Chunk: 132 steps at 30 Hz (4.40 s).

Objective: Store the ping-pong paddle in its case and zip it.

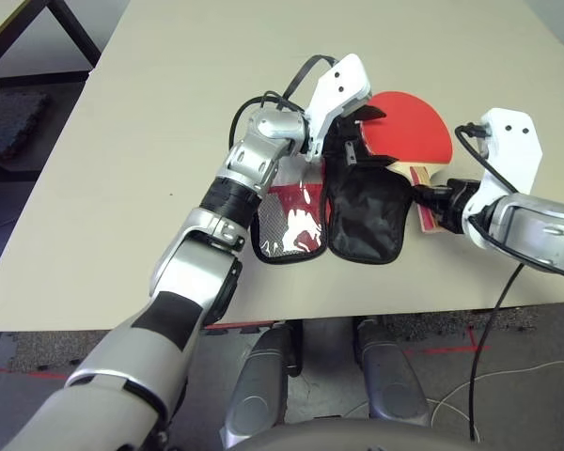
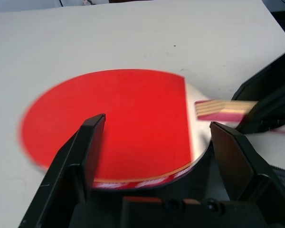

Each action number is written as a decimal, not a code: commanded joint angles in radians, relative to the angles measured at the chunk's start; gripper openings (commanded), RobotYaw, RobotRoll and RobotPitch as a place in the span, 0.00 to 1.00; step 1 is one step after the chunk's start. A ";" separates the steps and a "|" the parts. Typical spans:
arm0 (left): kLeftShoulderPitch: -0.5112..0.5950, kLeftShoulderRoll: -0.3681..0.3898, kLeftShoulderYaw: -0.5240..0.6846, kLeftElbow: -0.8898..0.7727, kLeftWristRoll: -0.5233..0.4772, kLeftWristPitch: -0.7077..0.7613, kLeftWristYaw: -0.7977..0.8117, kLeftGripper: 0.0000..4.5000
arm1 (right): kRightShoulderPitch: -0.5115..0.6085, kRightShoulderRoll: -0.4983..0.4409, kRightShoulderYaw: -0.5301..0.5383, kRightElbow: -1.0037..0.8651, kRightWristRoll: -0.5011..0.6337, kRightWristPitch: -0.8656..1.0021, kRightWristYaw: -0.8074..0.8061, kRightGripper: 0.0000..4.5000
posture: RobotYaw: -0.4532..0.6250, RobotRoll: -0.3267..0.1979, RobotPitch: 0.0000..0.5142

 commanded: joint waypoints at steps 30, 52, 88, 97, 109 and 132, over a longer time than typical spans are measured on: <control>-0.169 -0.111 0.033 0.287 0.025 -0.163 -0.039 1.00 | 0.037 0.247 0.119 -0.234 0.011 -0.256 -0.458 0.25 | 0.08 0.62 0.58; -0.055 0.089 0.039 -0.121 -0.035 0.134 -0.169 1.00 | 0.120 0.135 0.233 -0.318 0.011 -0.340 -0.367 0.25 | 0.13 0.62 0.56; 0.043 0.211 0.028 -0.308 -0.042 0.295 -0.113 1.00 | -0.017 0.220 0.149 -0.022 0.011 -0.042 -0.235 0.25 | 0.20 0.62 0.61; 0.045 0.216 0.029 -0.312 -0.043 0.300 -0.108 1.00 | -0.023 0.317 0.134 -0.003 0.011 -0.006 -0.297 0.25 | 0.21 0.62 0.62; 0.034 0.208 0.028 -0.289 -0.041 0.288 -0.108 1.00 | 0.013 0.296 0.115 -0.029 0.011 0.001 -0.294 0.25 | 0.19 0.62 0.62; 0.017 0.232 0.071 -0.269 -0.041 0.266 -0.055 1.00 | -0.222 0.042 -0.201 0.218 0.011 0.205 0.105 1.00 | 0.24 0.62 0.52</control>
